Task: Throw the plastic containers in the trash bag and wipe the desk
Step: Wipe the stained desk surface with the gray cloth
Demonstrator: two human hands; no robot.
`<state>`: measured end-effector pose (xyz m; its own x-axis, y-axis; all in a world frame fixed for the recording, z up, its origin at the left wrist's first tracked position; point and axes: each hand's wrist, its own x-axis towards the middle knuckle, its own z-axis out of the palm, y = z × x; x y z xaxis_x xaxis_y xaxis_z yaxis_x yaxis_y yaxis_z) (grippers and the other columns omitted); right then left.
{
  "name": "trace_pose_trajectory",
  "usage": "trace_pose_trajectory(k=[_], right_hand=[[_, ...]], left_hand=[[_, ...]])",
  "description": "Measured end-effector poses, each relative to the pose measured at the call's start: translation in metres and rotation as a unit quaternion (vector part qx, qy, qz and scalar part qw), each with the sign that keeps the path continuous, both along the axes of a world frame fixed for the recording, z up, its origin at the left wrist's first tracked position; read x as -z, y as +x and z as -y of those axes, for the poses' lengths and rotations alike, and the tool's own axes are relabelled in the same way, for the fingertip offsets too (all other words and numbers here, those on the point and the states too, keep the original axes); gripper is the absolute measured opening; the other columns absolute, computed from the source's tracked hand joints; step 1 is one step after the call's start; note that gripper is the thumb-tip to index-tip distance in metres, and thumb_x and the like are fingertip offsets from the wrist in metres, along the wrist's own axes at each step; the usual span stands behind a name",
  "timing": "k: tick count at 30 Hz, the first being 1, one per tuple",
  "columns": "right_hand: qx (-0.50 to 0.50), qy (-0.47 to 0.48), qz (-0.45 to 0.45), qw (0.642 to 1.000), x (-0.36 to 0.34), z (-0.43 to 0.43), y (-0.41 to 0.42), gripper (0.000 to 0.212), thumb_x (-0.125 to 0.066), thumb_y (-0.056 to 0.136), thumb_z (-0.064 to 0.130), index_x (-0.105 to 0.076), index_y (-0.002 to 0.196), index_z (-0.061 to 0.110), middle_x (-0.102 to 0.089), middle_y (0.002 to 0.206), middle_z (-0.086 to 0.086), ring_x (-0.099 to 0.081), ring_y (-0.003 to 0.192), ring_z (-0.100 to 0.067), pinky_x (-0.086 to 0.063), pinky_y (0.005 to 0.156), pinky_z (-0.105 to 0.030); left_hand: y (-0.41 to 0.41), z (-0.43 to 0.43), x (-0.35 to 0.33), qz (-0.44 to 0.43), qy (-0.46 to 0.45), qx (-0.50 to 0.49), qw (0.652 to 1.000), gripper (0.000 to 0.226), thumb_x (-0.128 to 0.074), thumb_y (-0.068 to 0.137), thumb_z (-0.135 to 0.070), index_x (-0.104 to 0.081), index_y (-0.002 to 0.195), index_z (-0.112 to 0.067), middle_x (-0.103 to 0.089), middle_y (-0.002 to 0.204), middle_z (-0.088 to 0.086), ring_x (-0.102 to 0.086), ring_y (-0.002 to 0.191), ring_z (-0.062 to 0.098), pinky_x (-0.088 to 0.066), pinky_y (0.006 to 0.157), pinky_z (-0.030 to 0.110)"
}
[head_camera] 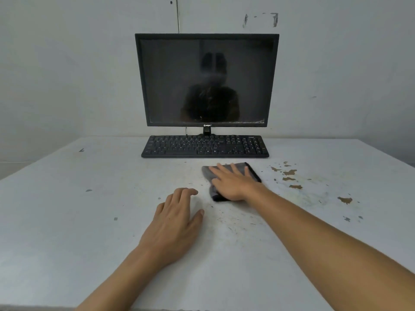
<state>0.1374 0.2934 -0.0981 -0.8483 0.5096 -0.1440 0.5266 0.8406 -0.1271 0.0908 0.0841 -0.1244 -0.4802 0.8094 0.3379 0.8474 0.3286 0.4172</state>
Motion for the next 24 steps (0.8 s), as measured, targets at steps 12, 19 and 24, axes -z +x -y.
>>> trace_pose_trajectory(k=[12, 19, 24], right_hand=[[-0.136, 0.013, -0.003, 0.991, 0.003, 0.043, 0.149, 0.062, -0.02, 0.103, 0.033, 0.017, 0.147, 0.058, 0.022, 0.16, 0.03, 0.028, 0.147, -0.006, 0.015, 0.123, -0.038], [0.057, 0.0, -0.018, 0.998, 0.008, -0.026, 0.121, 0.055, -0.014, 0.106, 0.036, 0.006, 0.157, 0.046, 0.013, 0.165, 0.018, 0.014, 0.154, -0.022, 0.007, 0.124, -0.049], [0.043, -0.009, -0.018, 0.999, 0.004, -0.019, 0.056, 0.056, -0.011, 0.105, 0.037, 0.002, 0.159, 0.038, 0.01, 0.167, 0.013, 0.014, 0.153, -0.032, 0.011, 0.12, -0.06]], left_hand=[[0.035, -0.056, -0.012, 0.136, 0.037, 0.042, 0.989, 0.043, -0.029, 0.102, -0.053, -0.04, 0.136, -0.029, -0.041, 0.138, -0.015, -0.039, 0.13, 0.009, -0.029, 0.107, 0.028], [0.036, -0.061, -0.001, 0.089, 0.005, 0.05, 0.995, 0.055, -0.018, 0.099, -0.06, -0.036, 0.14, -0.027, -0.04, 0.141, -0.014, -0.038, 0.131, 0.008, -0.027, 0.108, 0.026], [0.037, -0.062, -0.002, 0.071, 0.002, 0.028, 0.997, 0.058, -0.016, 0.099, -0.061, -0.032, 0.143, -0.026, -0.04, 0.141, -0.011, -0.035, 0.136, 0.009, -0.018, 0.121, 0.036]])
